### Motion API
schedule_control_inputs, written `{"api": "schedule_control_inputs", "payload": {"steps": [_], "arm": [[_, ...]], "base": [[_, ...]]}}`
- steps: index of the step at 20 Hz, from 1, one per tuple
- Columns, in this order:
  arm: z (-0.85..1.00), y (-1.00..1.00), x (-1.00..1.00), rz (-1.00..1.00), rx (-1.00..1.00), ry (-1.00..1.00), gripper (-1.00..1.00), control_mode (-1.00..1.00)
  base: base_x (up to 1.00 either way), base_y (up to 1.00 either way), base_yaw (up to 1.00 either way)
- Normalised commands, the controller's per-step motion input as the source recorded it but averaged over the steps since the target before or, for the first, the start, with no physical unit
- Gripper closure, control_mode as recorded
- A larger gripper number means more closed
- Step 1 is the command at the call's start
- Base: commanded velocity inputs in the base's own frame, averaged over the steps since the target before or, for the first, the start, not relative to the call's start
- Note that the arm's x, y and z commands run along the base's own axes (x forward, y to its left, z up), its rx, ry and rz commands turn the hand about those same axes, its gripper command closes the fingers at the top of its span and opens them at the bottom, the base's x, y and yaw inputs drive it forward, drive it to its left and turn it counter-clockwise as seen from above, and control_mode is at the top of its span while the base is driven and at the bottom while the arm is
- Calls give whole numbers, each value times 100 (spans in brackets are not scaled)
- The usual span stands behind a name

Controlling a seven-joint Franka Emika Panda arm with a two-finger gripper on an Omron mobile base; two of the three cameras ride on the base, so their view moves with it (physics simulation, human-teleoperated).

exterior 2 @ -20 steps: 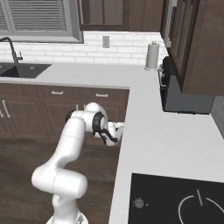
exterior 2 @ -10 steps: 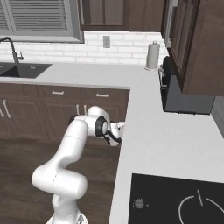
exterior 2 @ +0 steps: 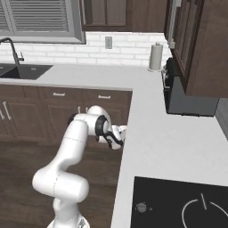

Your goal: Take a straw from the drawer in front and place it inside the glass cup on the dining counter.

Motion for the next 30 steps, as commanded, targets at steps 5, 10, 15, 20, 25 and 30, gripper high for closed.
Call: {"api": "schedule_control_inputs", "payload": {"steps": [5,10,15,20,25,30], "arm": [[33,-8,-33,0,0,-20,-100,-100],[31,0,-25,0,0,-20,-100,-100],[10,-3,-21,-1,0,-6,-100,-100],[0,-15,16,-3,0,3,-100,-100],[-2,-16,32,-5,0,7,-100,-100],[-10,-7,29,-2,0,8,-100,-100]], "base": [[0,0,0],[0,0,0],[0,0,0],[0,0,0],[0,0,0],[0,0,0]]}}
